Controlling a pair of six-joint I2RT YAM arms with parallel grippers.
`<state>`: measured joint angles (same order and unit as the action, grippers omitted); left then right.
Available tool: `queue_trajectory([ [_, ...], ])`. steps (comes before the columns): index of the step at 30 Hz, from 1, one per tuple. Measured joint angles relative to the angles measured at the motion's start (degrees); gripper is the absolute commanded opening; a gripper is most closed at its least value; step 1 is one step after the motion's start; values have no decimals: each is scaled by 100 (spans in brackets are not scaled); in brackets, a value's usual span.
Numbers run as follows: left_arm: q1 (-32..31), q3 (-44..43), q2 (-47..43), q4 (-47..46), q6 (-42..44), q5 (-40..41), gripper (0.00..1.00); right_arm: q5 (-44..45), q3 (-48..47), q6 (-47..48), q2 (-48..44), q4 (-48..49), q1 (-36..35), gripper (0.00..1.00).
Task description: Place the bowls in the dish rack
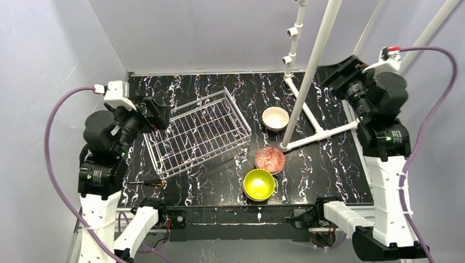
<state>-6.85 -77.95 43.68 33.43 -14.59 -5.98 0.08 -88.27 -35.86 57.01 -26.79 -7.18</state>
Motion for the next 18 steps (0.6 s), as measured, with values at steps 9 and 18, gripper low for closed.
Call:
queue_trajectory([
  [9,2,1764,-789,-195,-138,-935,98,-284,2199,-356,-627,-605,42,83],
  [18,0,2599,-420,-1014,-905,-2177,98,-1672,4273,-798,-796,-256,31,85],
])
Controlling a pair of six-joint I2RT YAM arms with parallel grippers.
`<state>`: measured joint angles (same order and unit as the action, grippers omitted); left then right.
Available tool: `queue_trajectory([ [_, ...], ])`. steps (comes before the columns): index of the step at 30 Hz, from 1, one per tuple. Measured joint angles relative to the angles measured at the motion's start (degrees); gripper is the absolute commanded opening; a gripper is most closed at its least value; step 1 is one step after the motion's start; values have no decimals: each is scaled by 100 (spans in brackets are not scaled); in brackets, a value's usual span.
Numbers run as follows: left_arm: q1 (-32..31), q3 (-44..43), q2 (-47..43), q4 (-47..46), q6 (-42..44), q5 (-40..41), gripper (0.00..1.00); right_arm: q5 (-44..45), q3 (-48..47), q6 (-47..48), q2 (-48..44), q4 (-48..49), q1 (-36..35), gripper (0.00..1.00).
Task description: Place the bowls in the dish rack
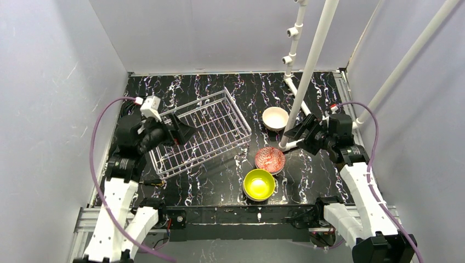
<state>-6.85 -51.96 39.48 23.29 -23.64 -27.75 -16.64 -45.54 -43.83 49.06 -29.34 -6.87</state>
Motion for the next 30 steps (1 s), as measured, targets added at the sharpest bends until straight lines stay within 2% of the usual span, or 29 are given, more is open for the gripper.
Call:
queue_trajectory([
  [3,-63,50,590,-238,-363,-258,98,-282,319,28,-72,118,0,87],
  [6,-468,72,1032,-321,-575,-203,98,-485,533,105,-210,243,0,87],
  [11,-1961,46,1556,-431,-673,190,98,-599,758,321,-313,295,0,87],
  [16,-2994,-59,2273,-466,-645,844,97,-437,774,658,-323,79,-2,86],
  [19,-3545,-197,2697,-481,-581,1176,90,-114,680,833,-374,-208,-2,84],
  [23,-4291,-452,3300,-494,-476,1556,73,463,459,984,-520,-546,-2,78],
  [30,-5283,-726,4151,-175,-675,2459,51,1128,289,942,-597,-944,-2,76],
])
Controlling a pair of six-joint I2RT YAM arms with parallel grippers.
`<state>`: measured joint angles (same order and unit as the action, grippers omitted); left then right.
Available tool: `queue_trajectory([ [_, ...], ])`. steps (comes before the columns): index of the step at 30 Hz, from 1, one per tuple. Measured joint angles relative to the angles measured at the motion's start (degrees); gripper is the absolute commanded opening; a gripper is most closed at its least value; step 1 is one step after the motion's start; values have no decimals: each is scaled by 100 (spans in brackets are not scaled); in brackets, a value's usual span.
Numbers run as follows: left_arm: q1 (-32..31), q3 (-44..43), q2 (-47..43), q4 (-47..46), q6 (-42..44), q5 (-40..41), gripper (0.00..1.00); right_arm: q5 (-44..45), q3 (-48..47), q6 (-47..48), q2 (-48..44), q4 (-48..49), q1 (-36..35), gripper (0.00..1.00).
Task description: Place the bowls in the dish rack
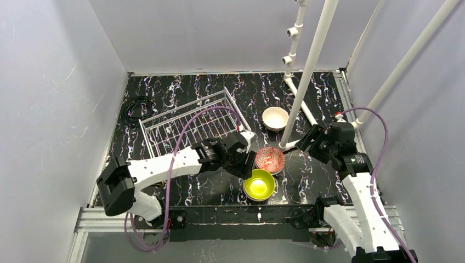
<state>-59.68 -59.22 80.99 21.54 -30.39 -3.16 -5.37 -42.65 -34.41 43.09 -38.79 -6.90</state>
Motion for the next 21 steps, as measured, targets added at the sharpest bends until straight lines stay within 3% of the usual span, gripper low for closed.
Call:
queue_trajectory([
  [6,-313,-4,317,256,-380,634,27,74,87,-81,-153,-72,0,75],
  [9,-367,-4,378,280,-540,817,22,48,164,-109,-170,-118,0,75],
  [16,-391,-109,468,337,-627,861,21,-11,164,-63,-214,-138,0,75],
  [21,-391,-271,664,514,-614,833,33,-76,164,-42,-402,-138,0,75],
])
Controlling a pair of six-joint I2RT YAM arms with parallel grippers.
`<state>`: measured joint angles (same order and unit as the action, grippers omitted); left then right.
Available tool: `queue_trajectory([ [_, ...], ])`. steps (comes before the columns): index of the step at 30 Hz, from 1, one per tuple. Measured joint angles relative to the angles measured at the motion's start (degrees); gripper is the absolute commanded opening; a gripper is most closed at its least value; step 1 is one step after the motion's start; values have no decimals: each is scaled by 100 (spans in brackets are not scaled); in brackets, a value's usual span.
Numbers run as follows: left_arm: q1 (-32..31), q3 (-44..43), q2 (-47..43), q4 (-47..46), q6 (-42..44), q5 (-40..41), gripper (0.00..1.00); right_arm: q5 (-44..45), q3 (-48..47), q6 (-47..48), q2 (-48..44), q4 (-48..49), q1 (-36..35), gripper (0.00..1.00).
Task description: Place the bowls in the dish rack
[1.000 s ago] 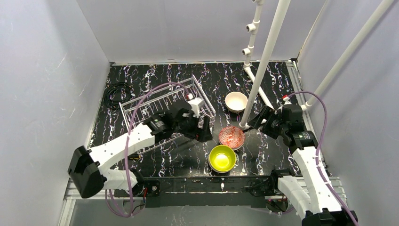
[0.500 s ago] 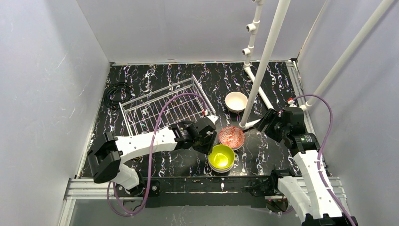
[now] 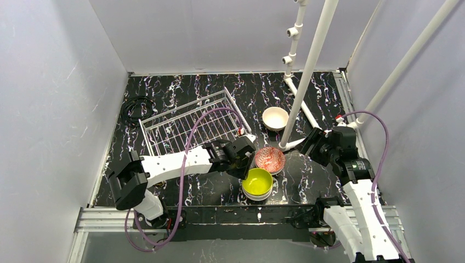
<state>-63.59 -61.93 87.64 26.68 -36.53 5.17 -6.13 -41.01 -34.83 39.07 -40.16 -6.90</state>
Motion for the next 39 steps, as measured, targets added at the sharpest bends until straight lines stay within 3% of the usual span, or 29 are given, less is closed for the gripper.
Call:
queue_trajectory([
  [4,4,-138,149,129,31,-98,21,-7,17,31,-76,2,-37,75],
  [10,2,-446,302,472,168,-138,15,66,31,83,-70,-20,-192,75],
  [12,4,-632,302,612,245,-118,1,131,22,122,-33,-28,-269,75],
  [13,4,-715,302,651,262,-111,0,157,17,138,-9,-28,-306,75],
  [20,7,-1078,291,809,490,-164,0,444,-173,208,197,-177,-697,75],
  [22,7,-1078,291,835,533,-181,20,535,-210,205,201,-212,-793,75],
  [25,7,-1073,293,857,597,-160,28,564,-238,197,216,-264,-861,75],
  [37,7,-1060,879,1032,428,-229,13,557,-238,-11,-374,-603,-863,76],
  [39,7,-1088,905,1080,404,-245,3,557,-238,-33,-446,-693,-863,76],
])
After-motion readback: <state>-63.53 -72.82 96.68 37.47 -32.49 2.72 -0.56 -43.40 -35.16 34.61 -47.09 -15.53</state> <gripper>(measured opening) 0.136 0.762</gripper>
